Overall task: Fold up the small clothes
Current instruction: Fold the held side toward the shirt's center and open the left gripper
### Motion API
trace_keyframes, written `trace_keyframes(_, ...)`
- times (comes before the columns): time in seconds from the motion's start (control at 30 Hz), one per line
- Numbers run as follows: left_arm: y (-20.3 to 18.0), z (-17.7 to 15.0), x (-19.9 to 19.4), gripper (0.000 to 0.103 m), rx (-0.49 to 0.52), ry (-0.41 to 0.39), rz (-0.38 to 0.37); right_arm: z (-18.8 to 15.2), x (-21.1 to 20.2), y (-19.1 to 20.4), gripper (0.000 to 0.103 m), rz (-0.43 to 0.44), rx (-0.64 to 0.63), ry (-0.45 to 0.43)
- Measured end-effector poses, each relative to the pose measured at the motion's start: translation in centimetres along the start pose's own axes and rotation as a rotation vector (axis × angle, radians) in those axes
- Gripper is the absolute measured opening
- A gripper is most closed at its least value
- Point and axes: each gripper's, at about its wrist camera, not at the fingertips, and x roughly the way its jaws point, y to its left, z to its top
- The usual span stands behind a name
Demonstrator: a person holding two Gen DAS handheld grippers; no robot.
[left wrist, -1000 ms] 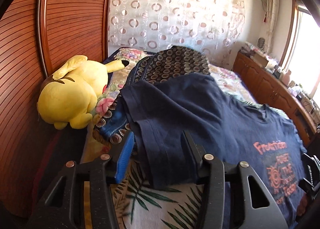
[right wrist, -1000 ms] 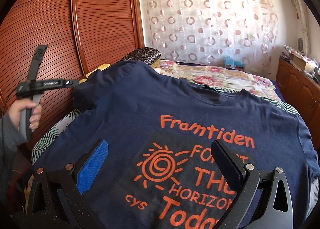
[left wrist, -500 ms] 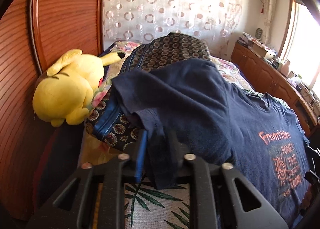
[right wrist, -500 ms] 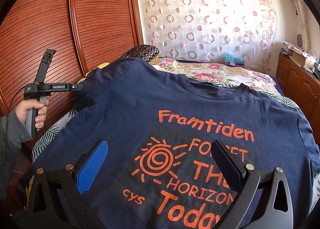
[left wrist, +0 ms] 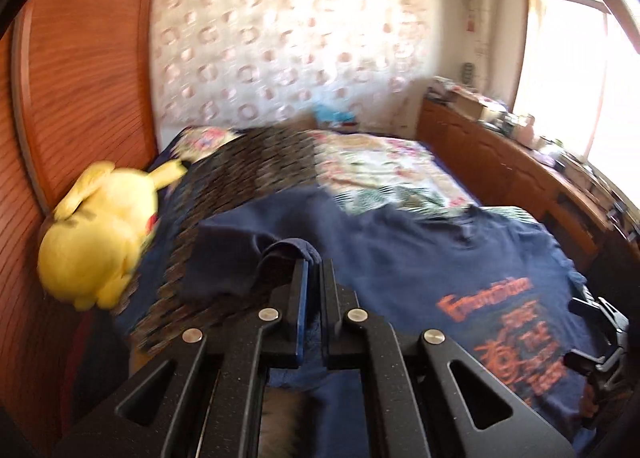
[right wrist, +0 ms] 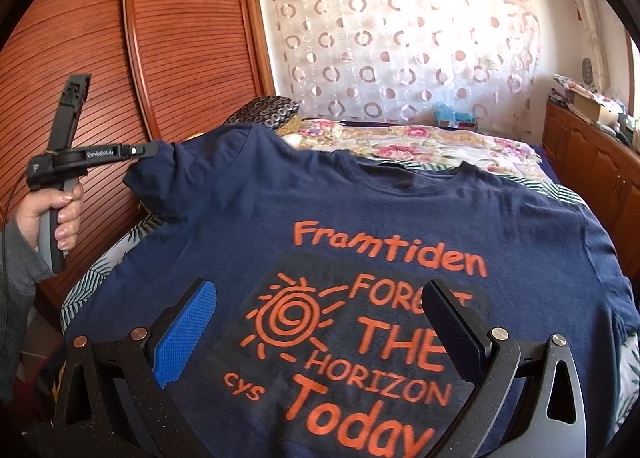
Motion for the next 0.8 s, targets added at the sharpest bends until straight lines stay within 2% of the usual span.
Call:
trace_keyframes(0.17,-5.7,1.3,0.6,0.006,0.092,0.000,-0.089,-0.1,-1.1,-1.0,0.103,-0.018,0.031,-0.022)
trace_keyframes(0.23,-8.2,1.0,1.1,0.006,0.129,0.019,-0.129,-0.4,-1.4,-1.5,0.103,-0.025,0.042,-0.028)
trace_keyframes(0.3,-9.6,0.4,1.5,0.006,0.152,0.041,-0.136,-0.6,-1.6,-1.7,0.103,-0.029,0.049,-0.030)
trace_keyframes(0.37,-10.6,-0.3,1.8,0.012,0.174,0.060,-0.125,-0.9,-1.8,-1.7,0.103,-0.035,0.059,-0.028)
trace_keyframes(0.53,-10.5,-1.9,0.1,0.042,0.173,0.034,-0.127,-1.2,-1.7,-1.6,0.103,-0.047,0.060,-0.019)
trace_keyframes(0.6,-10.9,-2.3,-0.3,0.042,0.172,0.017,-0.099,-1.0,-1.5,-1.4,0.102,-0.037,0.058,-0.018)
trace_keyframes(0.73,-9.1,-3.3,-1.8,0.044,0.120,0.003,-0.069,-0.5,-1.3,-1.2,0.100,-0.033,0.043,-0.010)
trace_keyframes(0.77,-8.5,-3.7,-2.1,0.047,0.106,0.000,-0.059,-0.3,-1.2,-1.1,0.098,-0.024,0.035,-0.007)
trace_keyframes(0.8,-8.2,-3.8,-2.3,0.058,0.099,-0.003,-0.053,0.1,-0.9,-0.9,0.097,-0.015,0.022,-0.003)
